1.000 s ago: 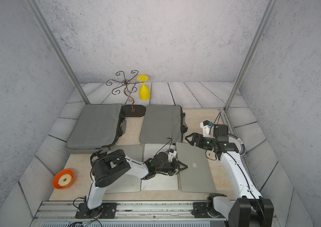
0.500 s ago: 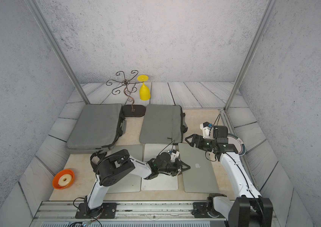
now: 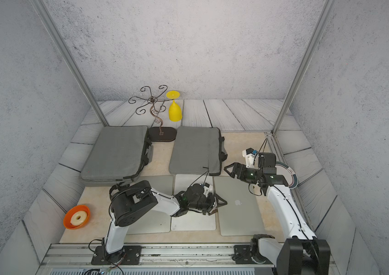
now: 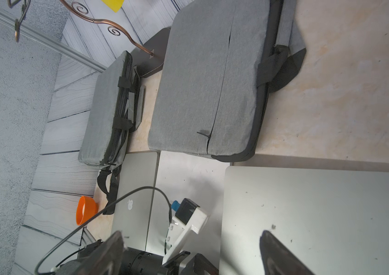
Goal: Open the zippered laptop bag and take out the laptop
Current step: Place the laptop at the center of the board.
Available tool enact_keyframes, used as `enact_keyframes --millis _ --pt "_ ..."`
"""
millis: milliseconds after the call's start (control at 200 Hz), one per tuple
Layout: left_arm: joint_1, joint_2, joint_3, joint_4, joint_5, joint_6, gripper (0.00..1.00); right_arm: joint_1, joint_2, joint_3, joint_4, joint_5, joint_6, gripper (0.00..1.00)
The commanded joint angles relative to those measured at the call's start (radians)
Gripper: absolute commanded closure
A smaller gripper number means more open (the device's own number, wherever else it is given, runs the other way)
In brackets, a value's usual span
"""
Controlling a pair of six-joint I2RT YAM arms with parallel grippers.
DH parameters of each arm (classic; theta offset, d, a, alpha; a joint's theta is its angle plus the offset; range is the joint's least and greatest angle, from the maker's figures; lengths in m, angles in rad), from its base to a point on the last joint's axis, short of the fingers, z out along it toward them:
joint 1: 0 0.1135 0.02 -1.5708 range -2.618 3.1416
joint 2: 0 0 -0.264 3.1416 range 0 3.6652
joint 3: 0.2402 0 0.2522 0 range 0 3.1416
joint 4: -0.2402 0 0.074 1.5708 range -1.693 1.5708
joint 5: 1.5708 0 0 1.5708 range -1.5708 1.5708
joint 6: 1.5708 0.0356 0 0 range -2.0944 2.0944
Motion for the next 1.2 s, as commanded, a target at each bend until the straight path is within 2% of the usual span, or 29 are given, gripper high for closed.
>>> enact_keyframes --millis 0,175,440,691,1026,1196 --pt "0.013 -0.058 0.006 -0.028 0.039 0.043 0.43 -0.002 -0.006 -0.023 0.011 0.002 0.007 0.12" --pt "0.042 -0.081 0.02 -0.112 0.074 0.101 0.42 -0.003 -0.006 -0.047 0.037 -0.002 0.024 0.12" --pt "0.061 -0.035 0.095 -0.172 0.116 0.153 0.42 -0.003 0.004 -0.048 0.028 0.0 0.013 0.12" --pt "0.094 -0.074 0.115 -0.334 0.124 0.24 0.41 -0.002 0.037 -0.052 0.026 0.024 -0.007 0.1" --pt "0.182 -0.285 0.177 -0.79 0.075 0.52 0.38 0.001 0.133 -0.075 0.162 0.035 0.08 0.07" --pt "0.3 -0.38 0.203 -1.012 0.016 0.709 0.36 0.017 0.243 -0.072 0.271 0.032 0.143 0.07"
